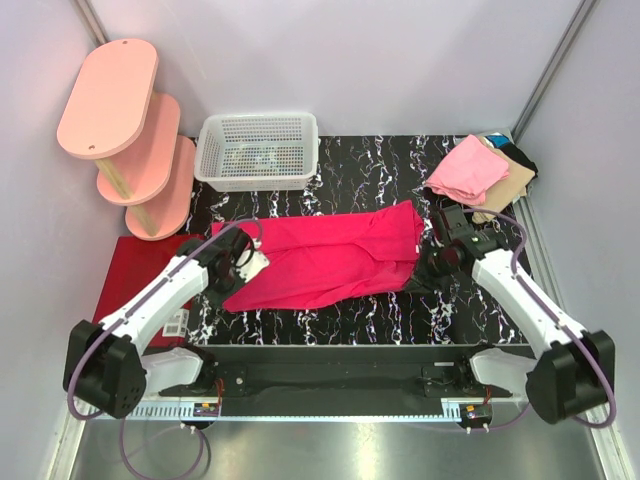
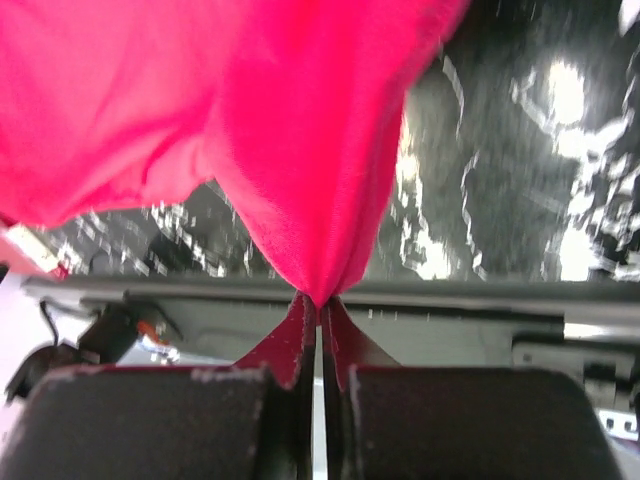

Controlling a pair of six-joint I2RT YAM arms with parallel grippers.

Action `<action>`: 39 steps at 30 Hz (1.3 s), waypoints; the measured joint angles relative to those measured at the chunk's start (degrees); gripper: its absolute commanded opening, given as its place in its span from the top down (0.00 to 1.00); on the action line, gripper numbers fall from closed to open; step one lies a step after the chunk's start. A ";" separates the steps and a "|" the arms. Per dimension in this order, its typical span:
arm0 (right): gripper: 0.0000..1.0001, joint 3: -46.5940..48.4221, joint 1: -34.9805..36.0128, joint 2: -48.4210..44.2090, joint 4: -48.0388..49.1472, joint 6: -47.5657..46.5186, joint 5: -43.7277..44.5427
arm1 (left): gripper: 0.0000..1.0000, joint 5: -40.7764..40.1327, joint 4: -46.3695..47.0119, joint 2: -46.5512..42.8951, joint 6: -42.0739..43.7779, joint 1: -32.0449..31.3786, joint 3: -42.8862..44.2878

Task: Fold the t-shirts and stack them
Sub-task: Grap the side of the flattened tshirt closest away from the robot with both arms, then fold the other side of the tshirt into a rectangle

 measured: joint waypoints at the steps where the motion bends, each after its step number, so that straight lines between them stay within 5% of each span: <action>1: 1.00 -0.24 0.17 -1.44 -1.25 0.24 -0.55 | 0.77 0.15 -0.87 -0.76 0.04 0.00 -0.37; 6: 1.00 -0.35 0.63 -7.48 -6.29 1.01 -2.32 | 0.75 0.44 -3.96 -4.63 0.61 0.00 -0.61; 8: 1.00 -0.35 0.70 -8.98 -7.78 1.16 -2.51 | 0.59 0.42 -4.02 -5.01 0.66 0.00 -0.76; 11: 1.00 -0.42 0.70 -8.87 -8.59 1.22 -2.71 | 0.51 0.35 -1.44 -4.70 1.01 0.00 -3.52; 19: 1.00 -1.11 0.70 -5.25 -6.64 1.22 -2.71 | 0.49 -1.14 9.35 3.10 2.16 0.44 -12.66; 39: 1.00 -2.49 0.72 -5.14 -3.96 0.79 -2.82 | 0.51 -1.99 20.76 12.48 2.56 4.74 -7.06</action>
